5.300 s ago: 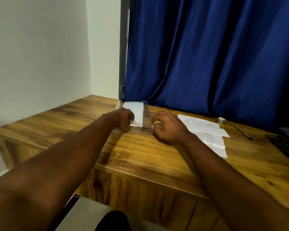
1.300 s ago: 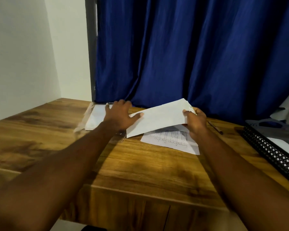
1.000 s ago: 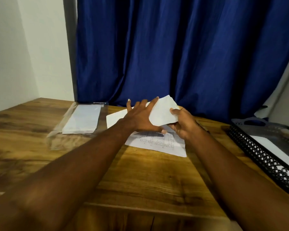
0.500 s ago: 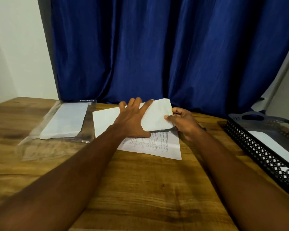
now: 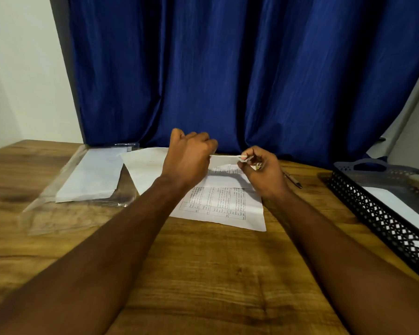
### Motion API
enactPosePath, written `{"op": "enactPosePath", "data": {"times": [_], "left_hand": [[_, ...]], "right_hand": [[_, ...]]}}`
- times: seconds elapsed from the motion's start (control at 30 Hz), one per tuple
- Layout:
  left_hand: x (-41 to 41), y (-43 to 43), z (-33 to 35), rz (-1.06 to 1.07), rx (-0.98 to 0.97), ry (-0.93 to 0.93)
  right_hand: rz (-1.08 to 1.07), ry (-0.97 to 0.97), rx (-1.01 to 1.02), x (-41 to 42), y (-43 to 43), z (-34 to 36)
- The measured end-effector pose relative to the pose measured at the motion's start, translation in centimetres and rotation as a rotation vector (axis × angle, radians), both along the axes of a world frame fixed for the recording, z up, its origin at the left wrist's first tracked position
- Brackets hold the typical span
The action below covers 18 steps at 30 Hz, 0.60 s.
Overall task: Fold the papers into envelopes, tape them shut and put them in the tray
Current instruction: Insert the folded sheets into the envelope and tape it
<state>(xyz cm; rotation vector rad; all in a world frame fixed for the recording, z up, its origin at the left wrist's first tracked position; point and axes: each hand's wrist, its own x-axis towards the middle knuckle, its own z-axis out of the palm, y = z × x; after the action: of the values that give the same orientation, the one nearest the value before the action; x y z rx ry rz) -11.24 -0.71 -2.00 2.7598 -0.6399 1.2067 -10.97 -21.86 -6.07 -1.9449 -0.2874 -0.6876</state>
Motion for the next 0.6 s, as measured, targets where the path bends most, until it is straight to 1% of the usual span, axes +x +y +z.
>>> {"op": "enactPosePath", "data": {"times": [0.07, 0.2, 0.3, 0.33, 0.4, 0.47, 0.6], "left_hand": [[-0.4, -0.1, 0.1, -0.019, 0.012, 0.025], [-1.4, -0.8, 0.3, -0.02, 0.045, 0.067], [-1.8, -1.3, 0.2, 0.006, 0.047, 0.08], [-1.9, -1.4, 0.2, 0.019, 0.046, 0.071], [-2.0, -1.5, 0.3, 0.041, 0.038, 0.024], [-2.0, -1.5, 0.4, 0.063, 0.031, -0.016], [-2.2, -1.7, -0.1, 0.04, 0.038, -0.032]], "right_hand": [[-0.003, 0.004, 0.025, 0.2, -0.1, -0.3], [0.006, 0.158, 0.165, -0.5, 0.0, 0.8], [0.027, 0.422, 0.27, -1.2, -0.1, 1.6], [0.054, 0.484, 0.312, -1.2, -0.4, 1.5], [0.119, 0.519, 0.372, -1.1, -0.9, 1.2], [0.167, 0.525, 0.389, -1.0, -1.3, 1.0], [0.289, 0.551, 0.409, -0.8, -1.2, 0.8]]}}
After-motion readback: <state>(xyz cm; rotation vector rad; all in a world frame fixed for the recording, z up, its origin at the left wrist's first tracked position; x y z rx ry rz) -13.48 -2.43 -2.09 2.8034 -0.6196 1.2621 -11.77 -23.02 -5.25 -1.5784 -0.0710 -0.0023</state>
